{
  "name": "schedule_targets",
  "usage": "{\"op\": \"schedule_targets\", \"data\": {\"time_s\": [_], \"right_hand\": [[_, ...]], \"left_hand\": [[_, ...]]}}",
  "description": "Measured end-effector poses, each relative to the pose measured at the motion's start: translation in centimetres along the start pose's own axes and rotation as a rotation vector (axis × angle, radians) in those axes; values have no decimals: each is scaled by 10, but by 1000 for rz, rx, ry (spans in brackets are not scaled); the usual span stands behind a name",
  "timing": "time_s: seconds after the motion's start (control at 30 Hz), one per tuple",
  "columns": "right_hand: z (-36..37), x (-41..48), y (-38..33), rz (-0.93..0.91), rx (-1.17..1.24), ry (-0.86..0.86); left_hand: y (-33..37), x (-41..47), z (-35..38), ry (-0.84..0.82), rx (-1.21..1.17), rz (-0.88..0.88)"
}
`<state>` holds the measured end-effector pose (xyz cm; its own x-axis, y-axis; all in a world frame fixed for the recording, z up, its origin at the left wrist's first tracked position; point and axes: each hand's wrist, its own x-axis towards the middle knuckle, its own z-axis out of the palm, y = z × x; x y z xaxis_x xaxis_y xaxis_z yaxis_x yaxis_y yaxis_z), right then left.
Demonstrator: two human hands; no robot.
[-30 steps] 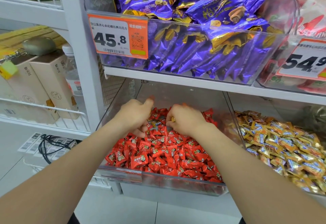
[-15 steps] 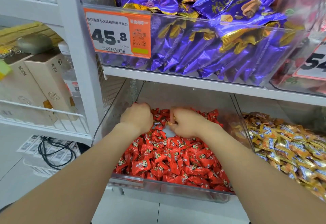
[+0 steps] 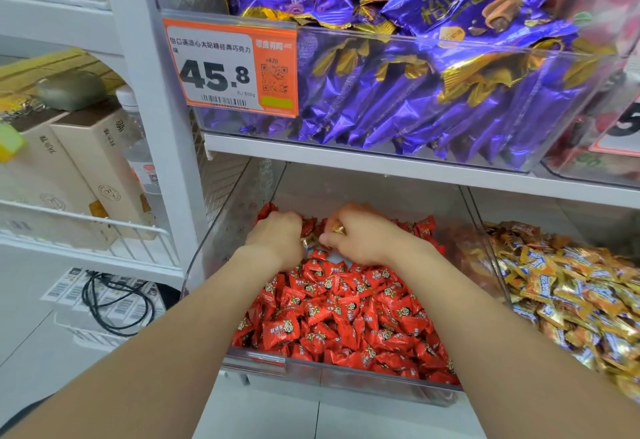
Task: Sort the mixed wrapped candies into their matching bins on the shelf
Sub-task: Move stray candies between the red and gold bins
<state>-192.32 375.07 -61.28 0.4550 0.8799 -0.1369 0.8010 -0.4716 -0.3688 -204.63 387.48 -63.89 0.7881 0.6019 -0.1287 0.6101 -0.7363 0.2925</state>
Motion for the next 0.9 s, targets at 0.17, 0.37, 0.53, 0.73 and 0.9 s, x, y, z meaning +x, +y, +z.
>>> {"op": "schedule_targets", "data": {"time_s": [0.17,0.37,0.53,0.73,0.9], "right_hand": [[7,-1,-10,-32,-89,5],[15,8,-22,-77,-133,95],[25,13,-30,-115,-218,0],[23,14,-21,6,-289,-29],[17,11,-11,-11,-269,-92]], "left_hand": [[-5,-4,-11,91,-36,-12],[-7,-16,-17,131,60,-52],[-5,-20,-9,34,81,-106],[-14,-9,-1,-40,1,-49],[-5,-7,6,-25,24,41]]}}
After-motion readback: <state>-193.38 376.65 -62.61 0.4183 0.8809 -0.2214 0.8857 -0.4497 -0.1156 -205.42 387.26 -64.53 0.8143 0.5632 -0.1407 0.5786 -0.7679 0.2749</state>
